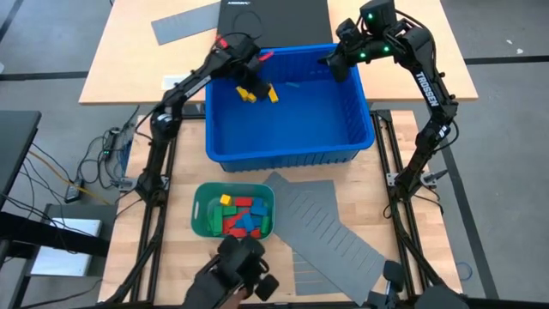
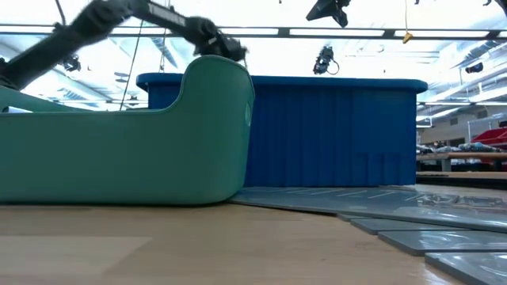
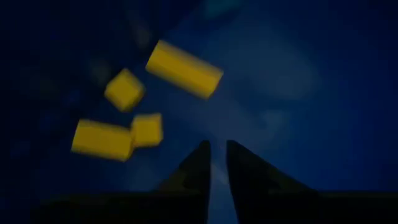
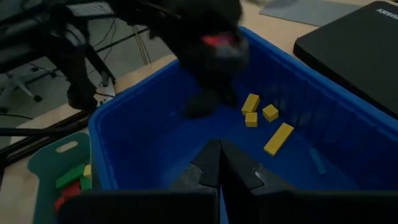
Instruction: Sort Items/Unsort Items
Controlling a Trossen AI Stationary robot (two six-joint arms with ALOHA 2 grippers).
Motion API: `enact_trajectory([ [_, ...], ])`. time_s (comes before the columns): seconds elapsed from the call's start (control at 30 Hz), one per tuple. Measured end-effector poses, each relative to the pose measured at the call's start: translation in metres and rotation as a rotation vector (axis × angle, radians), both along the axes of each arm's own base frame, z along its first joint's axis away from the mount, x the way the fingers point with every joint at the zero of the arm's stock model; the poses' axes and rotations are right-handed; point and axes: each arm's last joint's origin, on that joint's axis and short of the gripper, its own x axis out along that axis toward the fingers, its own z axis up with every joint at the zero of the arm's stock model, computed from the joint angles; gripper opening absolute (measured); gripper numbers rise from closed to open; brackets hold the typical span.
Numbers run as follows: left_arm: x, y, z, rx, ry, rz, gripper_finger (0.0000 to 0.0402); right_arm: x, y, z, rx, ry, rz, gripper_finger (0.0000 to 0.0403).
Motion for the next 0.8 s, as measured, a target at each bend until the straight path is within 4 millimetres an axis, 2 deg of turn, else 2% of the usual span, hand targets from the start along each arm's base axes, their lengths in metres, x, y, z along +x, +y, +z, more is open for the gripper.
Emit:
enact_trajectory([
  [0.17, 0.002, 0.014, -0.042, -0.067, 0.169, 0.048, 0.0118, 0.004, 0.004, 0.000, 0.003, 0.003, 0.018, 0.0002],
  [0.4, 0.015, 0.026, -0.074, 0.029, 0.293, 0.041, 0.0195, 0.008, 0.008, 0.000, 0.004, 0.002, 0.038, 0.0002],
  [0.67, 0.021, 0.035, -0.111, 0.042, 0.409, 0.051, 0.0235, 0.013, 0.013, 0.000, 0.005, 0.002, 0.060, 0.0004],
  [0.8, 0.025, 0.040, -0.115, 0.099, 0.403, 0.062, 0.0241, 0.015, 0.016, 0.000, 0.006, 0.002, 0.069, 0.0002],
])
